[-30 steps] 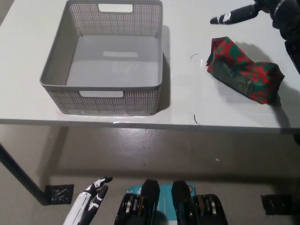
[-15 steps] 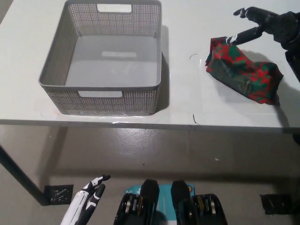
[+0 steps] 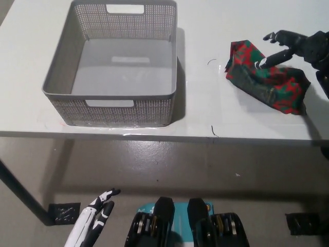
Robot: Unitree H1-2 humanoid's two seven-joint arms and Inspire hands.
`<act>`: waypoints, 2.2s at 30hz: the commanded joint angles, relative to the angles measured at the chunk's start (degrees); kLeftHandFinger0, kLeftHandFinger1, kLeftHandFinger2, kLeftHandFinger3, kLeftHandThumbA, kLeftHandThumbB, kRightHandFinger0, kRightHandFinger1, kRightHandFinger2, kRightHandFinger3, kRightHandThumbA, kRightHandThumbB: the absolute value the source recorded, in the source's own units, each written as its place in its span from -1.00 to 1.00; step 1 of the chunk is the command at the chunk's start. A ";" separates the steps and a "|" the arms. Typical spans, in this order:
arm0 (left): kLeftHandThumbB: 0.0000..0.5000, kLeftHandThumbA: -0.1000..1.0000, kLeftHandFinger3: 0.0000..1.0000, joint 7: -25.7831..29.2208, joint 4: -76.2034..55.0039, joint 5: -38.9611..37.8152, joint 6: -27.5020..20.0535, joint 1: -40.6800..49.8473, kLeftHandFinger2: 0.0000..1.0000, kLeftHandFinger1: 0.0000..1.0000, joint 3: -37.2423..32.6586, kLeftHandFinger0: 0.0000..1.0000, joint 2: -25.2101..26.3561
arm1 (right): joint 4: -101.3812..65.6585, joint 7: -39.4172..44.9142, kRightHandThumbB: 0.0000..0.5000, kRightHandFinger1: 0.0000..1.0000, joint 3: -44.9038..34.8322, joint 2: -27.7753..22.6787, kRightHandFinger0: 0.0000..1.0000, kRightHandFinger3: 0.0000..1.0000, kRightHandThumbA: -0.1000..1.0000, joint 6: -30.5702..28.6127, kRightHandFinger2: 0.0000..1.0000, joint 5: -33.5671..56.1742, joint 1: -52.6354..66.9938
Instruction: Use the right hand to pick up a bag of coffee beans on the right hand side and place it into a container on the left hand side
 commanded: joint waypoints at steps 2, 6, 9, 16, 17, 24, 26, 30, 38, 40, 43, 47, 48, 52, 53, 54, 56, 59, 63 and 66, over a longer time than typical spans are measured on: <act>0.26 1.00 1.00 -0.40 -0.67 -1.40 -2.83 -0.61 1.00 1.00 0.59 1.00 0.13 | 3.28 -2.04 1.00 1.00 0.04 1.44 1.00 1.00 0.57 -3.96 1.00 -0.45 -2.29; 0.26 1.00 1.00 -0.65 -0.33 -1.74 -4.71 -0.27 1.00 1.00 0.80 1.00 0.65 | 8.63 -4.05 1.00 1.00 0.52 3.86 1.00 1.00 0.58 -7.07 1.00 -0.39 0.42; 0.28 1.00 1.00 -1.03 -0.14 -2.31 -4.70 -0.78 1.00 1.00 0.72 1.00 0.48 | 13.27 -5.55 1.00 1.00 -0.30 5.41 1.00 1.00 0.56 -10.04 1.00 0.69 2.21; 0.32 1.00 1.00 -1.23 0.18 -2.00 -4.22 -2.70 1.00 1.00 1.01 1.00 0.65 | 19.62 -9.01 1.00 1.00 -2.11 9.15 1.00 1.00 0.61 -15.03 1.00 2.04 5.52; 0.32 1.00 1.00 -1.26 0.21 -1.83 -4.36 -2.78 1.00 1.00 0.98 1.00 0.74 | 20.38 -9.46 1.00 1.00 -2.16 9.46 1.00 1.00 0.62 -15.56 1.00 1.79 5.75; 0.21 1.00 1.00 -1.94 -0.22 -2.27 -3.52 -3.57 1.00 1.00 0.94 1.00 0.84 | 22.94 -12.54 1.00 1.00 -1.33 10.80 1.00 1.00 0.50 -16.48 1.00 0.40 7.53; 0.21 1.00 1.00 -2.07 -0.04 -2.36 -3.73 -3.85 1.00 1.00 1.05 1.00 1.01 | 22.67 -22.55 0.71 1.00 -3.92 11.42 1.00 1.00 -0.27 -16.75 1.00 1.80 8.16; 0.25 1.00 1.00 -2.21 -0.08 -1.70 -3.24 -4.67 1.00 1.00 1.05 1.00 1.30 | 22.70 -40.97 -0.27 -0.55 -4.52 11.07 -0.93 -0.25 -1.00 -23.07 -0.19 0.02 9.69; 0.27 1.00 1.00 -2.22 0.38 -1.98 -3.45 -4.97 1.00 1.00 1.14 1.00 1.11 | 23.05 -45.43 -0.36 0.17 -5.62 10.49 -0.70 0.60 -1.00 -26.95 0.87 0.71 9.36; 0.30 1.00 1.00 -2.23 0.05 -1.99 -2.87 -4.87 1.00 1.00 1.19 1.00 0.99 | 23.55 -46.35 -0.33 0.05 -6.13 10.58 -0.76 0.39 -1.00 -27.81 0.69 1.15 9.03; 0.21 1.00 1.00 -2.38 -0.19 -1.76 -2.21 -4.92 1.00 1.00 1.20 1.00 0.96 | 23.76 -47.07 -0.49 -0.08 -7.02 10.58 -0.83 0.20 -1.00 -28.13 0.52 1.69 8.21; 0.06 1.00 1.00 -2.40 -0.23 -1.48 -2.44 -4.92 1.00 1.00 1.37 1.00 1.09 | 23.28 -50.41 -0.45 -0.16 -8.13 10.03 -1.00 0.35 -1.00 -29.98 0.60 1.74 6.79; 0.05 1.00 1.00 -2.41 -0.32 -1.43 -2.34 -4.91 1.00 1.00 1.34 1.00 1.06 | 23.03 -50.61 -0.45 -0.14 -8.40 9.82 -1.00 0.47 -1.00 -29.92 0.66 1.81 6.30; -0.01 1.00 1.00 -2.61 0.03 -1.28 -2.42 -5.30 1.00 1.00 1.34 1.00 1.37 | 20.98 -52.39 -0.43 0.04 -9.35 8.32 -0.98 0.98 -1.00 -31.55 0.95 1.63 2.88; -0.01 1.00 1.00 -2.56 0.01 -1.23 -2.41 -5.31 1.00 1.00 1.35 1.00 1.34 | 19.84 -51.28 -0.51 0.09 -10.06 7.93 -0.98 1.00 -1.00 -31.45 0.95 2.24 1.93; -0.01 1.00 1.00 -2.57 -0.04 -1.16 -2.34 -5.28 1.00 1.00 1.31 1.00 1.39 | 18.14 -51.09 -0.48 0.10 -10.88 7.43 -0.98 1.00 -1.00 -31.86 0.91 2.72 0.80; 0.02 1.00 1.00 -2.64 -0.26 -1.10 -2.05 -5.07 1.00 1.00 1.27 1.00 1.39 | 15.32 -51.55 -0.41 0.07 -11.94 6.63 -0.97 1.00 -1.00 -33.42 0.80 2.80 -0.67; -0.02 1.00 1.00 -2.56 -0.14 -1.17 -2.49 -4.86 1.00 1.00 1.32 1.00 1.42 | 7.73 -50.62 -0.46 0.10 -13.41 5.75 -0.97 1.00 -1.00 -29.78 0.75 2.17 -2.66; 0.04 1.00 1.00 -2.38 0.12 -1.10 -2.59 -5.00 1.00 1.00 1.29 1.00 1.25 | -1.06 -47.53 -0.53 0.09 -15.74 5.34 -1.00 1.00 -1.00 -26.70 0.76 3.14 -5.63; 0.04 1.00 1.00 -2.40 0.26 -1.34 -2.89 -4.78 1.00 1.00 1.34 1.00 1.24 | -6.48 -45.80 -0.50 0.13 -16.60 6.31 -0.99 1.00 -1.00 -23.49 0.83 2.70 -7.05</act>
